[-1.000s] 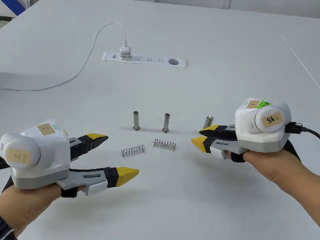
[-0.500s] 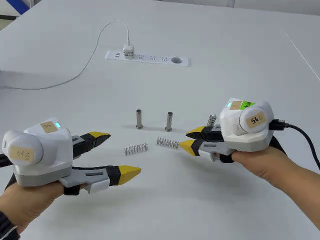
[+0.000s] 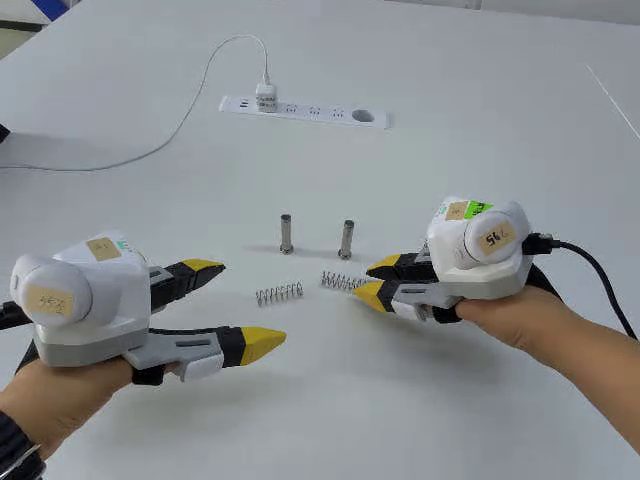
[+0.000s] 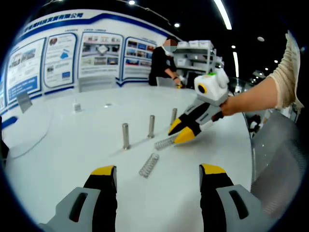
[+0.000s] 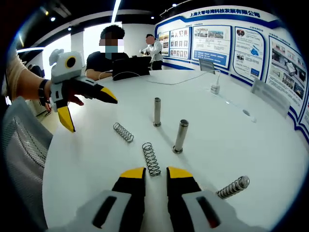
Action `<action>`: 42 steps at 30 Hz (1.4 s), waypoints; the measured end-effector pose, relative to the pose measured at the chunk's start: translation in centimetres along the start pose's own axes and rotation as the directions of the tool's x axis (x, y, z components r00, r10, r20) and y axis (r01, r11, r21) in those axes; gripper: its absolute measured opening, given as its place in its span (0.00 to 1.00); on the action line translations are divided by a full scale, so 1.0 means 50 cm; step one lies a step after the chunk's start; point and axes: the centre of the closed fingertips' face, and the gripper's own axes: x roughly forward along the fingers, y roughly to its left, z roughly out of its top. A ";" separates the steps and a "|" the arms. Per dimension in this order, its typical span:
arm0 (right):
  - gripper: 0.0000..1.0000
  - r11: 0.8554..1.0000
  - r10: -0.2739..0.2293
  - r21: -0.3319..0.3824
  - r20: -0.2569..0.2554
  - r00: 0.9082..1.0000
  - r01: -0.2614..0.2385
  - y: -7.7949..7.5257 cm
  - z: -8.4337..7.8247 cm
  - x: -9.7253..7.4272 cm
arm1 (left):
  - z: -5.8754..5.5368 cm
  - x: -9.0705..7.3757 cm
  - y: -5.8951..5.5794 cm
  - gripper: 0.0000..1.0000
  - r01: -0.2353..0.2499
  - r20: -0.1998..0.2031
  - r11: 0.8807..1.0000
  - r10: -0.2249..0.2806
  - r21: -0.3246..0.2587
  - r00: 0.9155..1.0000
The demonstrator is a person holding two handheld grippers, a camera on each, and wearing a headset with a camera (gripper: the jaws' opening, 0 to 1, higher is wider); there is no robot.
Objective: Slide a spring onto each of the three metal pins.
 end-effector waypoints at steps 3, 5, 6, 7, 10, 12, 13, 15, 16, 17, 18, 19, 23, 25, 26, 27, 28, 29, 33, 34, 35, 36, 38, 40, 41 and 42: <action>0.17 1.000 0.004 -0.004 -0.002 1.000 -0.004 0.000 -0.002 0.003 | -0.001 0.000 -0.001 0.71 0.000 -0.002 1.000 0.000 -0.002 1.000; 0.17 1.000 0.009 -0.005 0.000 1.000 -0.009 0.001 -0.003 0.005 | -0.002 0.000 -0.001 0.70 0.000 -0.003 1.000 0.000 -0.002 1.000; 0.16 1.000 0.011 -0.007 -0.005 1.000 -0.011 0.002 -0.005 0.007 | -0.003 0.000 -0.001 0.70 0.000 -0.005 1.000 0.000 -0.003 1.000; 0.16 1.000 0.012 -0.008 -0.006 1.000 -0.012 0.003 -0.006 0.007 | -0.003 0.000 0.000 0.70 -0.001 -0.005 1.000 0.001 -0.002 1.000; 0.15 1.000 0.017 -0.012 -0.006 1.000 -0.017 0.003 -0.008 0.009 | -0.005 0.000 0.001 0.70 -0.003 -0.008 1.000 0.003 -0.004 1.000; 0.15 1.000 0.018 -0.009 -0.006 1.000 -0.018 0.003 -0.009 0.009 | -0.005 0.000 0.002 0.70 -0.004 -0.009 1.000 0.004 -0.006 1.000; 0.15 1.000 0.019 -0.009 -0.005 1.000 -0.019 0.002 -0.009 0.009 | -0.005 -0.001 0.002 0.70 -0.005 -0.008 1.000 0.005 -0.006 1.000; 0.14 1.000 0.021 -0.012 -0.007 1.000 -0.021 0.002 -0.010 0.010 | -0.004 -0.001 0.003 0.70 -0.007 -0.007 1.000 0.007 -0.008 1.000; 0.13 1.000 0.025 -0.013 -0.003 1.000 -0.025 0.004 -0.009 0.011 | -0.005 -0.001 0.004 0.70 -0.008 -0.008 1.000 0.008 -0.009 1.000; 0.13 1.000 0.027 -0.016 -0.002 1.000 -0.027 0.005 -0.008 0.011 | -0.005 -0.001 0.004 0.70 -0.008 -0.008 1.000 0.008 -0.008 1.000; 0.13 1.000 0.024 -0.019 -0.005 1.000 -0.024 0.005 -0.009 0.012 | -0.006 -0.001 0.004 0.70 -0.009 -0.009 1.000 0.009 -0.008 1.000; 0.12 1.000 0.024 -0.020 -0.002 1.000 -0.024 0.005 -0.008 0.013 | -0.006 -0.002 0.004 0.70 -0.009 -0.009 1.000 0.009 -0.010 1.000; 0.12 1.000 0.020 -0.024 -0.004 1.000 -0.020 0.006 -0.008 0.012 | -0.008 -0.004 0.006 0.70 -0.010 -0.011 1.000 0.010 -0.011 1.000; 0.12 0.999 0.018 -0.031 -0.005 1.000 -0.018 0.007 -0.006 0.010 | -0.009 -0.004 0.006 0.70 -0.011 -0.011 1.000 0.011 -0.012 1.000; 0.12 0.999 0.017 -0.034 -0.002 1.000 -0.017 0.007 -0.003 0.007 | -0.009 -0.004 0.006 0.70 -0.010 -0.012 1.000 0.010 -0.012 1.000; 0.12 0.999 0.015 -0.035 -0.003 1.000 -0.015 0.006 -0.002 0.006 | -0.009 -0.004 0.006 0.70 -0.010 -0.011 1.000 0.010 -0.012 1.000; 0.12 0.999 0.013 -0.038 -0.002 1.000 -0.013 0.005 0.000 0.003 | -0.009 -0.003 0.006 0.70 -0.009 -0.010 1.000 0.009 -0.010 1.000; 0.12 0.999 0.012 -0.041 -0.001 1.000 -0.012 0.004 0.002 0.001 | -0.008 -0.003 0.005 0.70 -0.008 -0.009 1.000 0.008 -0.011 1.000; 0.12 0.999 0.000 -0.053 0.004 1.000 0.000 0.002 0.012 -0.008 | -0.006 0.000 0.000 0.70 -0.002 -0.006 1.000 0.002 -0.010 1.000; 0.12 0.999 0.000 -0.054 0.006 1.000 0.001 0.002 0.014 -0.009 | -0.006 0.001 -0.001 0.70 -0.002 -0.006 1.000 0.001 -0.009 1.000; 0.12 0.999 -0.001 -0.054 0.007 1.000 0.001 0.002 0.016 -0.010 | -0.006 0.001 -0.001 0.70 -0.001 -0.007 1.000 0.001 -0.008 1.000; 0.12 0.998 -0.004 -0.056 0.010 1.000 0.005 0.002 0.019 -0.013 | -0.006 0.002 -0.002 0.70 0.000 -0.007 1.000 0.000 -0.008 1.000; 0.12 0.998 -0.008 -0.060 0.012 1.000 0.008 0.001 0.025 -0.015 | -0.006 0.002 -0.003 0.70 0.002 -0.005 1.000 -0.002 -0.009 1.000; 0.12 0.998 -0.010 -0.065 0.014 1.000 0.011 -0.001 0.029 -0.016 | -0.005 0.002 -0.003 0.70 0.002 -0.004 1.000 -0.002 -0.008 1.000; 0.12 0.998 -0.013 -0.068 0.013 1.000 0.014 -0.003 0.033 -0.018 | -0.004 0.002 -0.003 0.70 0.003 -0.004 1.000 -0.003 -0.009 1.000; 0.12 0.997 -0.013 -0.069 0.014 1.000 0.014 -0.003 0.036 -0.020 | -0.004 0.002 -0.004 0.70 0.003 -0.003 1.000 -0.003 -0.009 1.000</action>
